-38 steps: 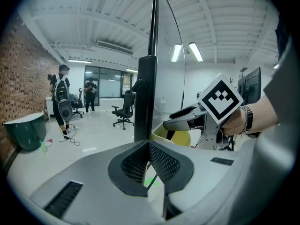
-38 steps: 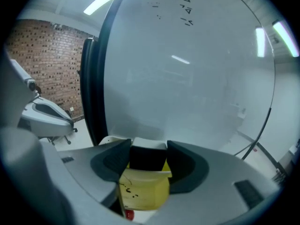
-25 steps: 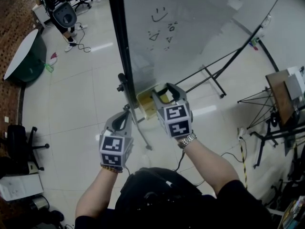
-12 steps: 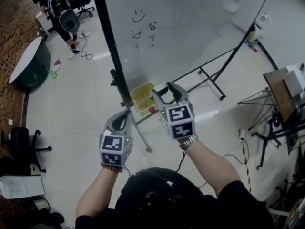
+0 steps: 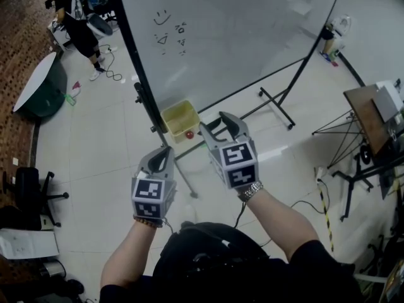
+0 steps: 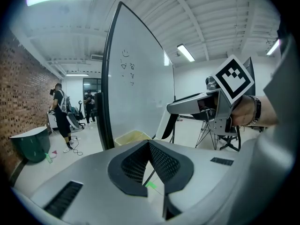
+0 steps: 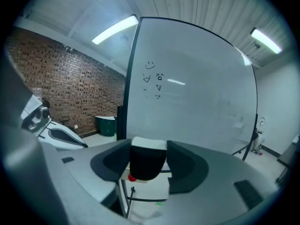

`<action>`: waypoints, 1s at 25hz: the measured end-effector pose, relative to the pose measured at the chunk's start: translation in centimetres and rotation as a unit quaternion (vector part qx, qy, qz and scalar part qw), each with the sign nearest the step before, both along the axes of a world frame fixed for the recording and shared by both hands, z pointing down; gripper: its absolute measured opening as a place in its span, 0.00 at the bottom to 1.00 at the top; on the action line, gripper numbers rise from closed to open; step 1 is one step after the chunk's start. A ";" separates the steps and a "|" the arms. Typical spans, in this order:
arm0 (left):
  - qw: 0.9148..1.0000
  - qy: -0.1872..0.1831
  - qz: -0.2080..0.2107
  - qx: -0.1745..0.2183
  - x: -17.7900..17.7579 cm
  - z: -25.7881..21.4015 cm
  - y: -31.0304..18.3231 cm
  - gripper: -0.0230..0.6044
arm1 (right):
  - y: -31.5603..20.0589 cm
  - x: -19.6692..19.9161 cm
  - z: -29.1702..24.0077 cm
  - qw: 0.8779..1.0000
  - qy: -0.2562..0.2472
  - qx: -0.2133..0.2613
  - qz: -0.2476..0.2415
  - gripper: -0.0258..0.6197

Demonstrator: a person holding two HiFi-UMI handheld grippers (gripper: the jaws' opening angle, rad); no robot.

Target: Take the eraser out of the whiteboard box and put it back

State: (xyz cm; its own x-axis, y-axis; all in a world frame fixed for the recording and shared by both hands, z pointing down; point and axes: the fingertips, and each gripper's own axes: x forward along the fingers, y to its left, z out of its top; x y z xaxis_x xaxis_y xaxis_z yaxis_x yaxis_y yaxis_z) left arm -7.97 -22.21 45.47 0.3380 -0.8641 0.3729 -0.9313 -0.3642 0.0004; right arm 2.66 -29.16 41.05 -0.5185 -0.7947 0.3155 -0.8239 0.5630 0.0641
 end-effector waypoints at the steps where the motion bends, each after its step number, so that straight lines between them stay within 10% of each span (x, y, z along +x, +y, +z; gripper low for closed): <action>1: 1.000 -0.001 0.001 0.000 0.5 0.0 0.4 0.04 | 0.5 0.4 0.0 1.000 0.000 0.000 -0.001 0.45; 25: 1.000 -0.013 -0.017 0.020 5.7 -1.7 8.2 0.04 | 9.7 4.5 -1.0 0.999 -0.016 0.010 -0.039 0.45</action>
State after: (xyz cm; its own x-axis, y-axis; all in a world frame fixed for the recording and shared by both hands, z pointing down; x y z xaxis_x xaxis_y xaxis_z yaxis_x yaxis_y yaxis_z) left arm -2.29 -14.02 43.81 0.2992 -0.8891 0.3465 -0.9425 -0.3320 -0.0379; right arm 7.18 -19.46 40.05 -0.5894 -0.7567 0.2830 -0.7788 0.6253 0.0498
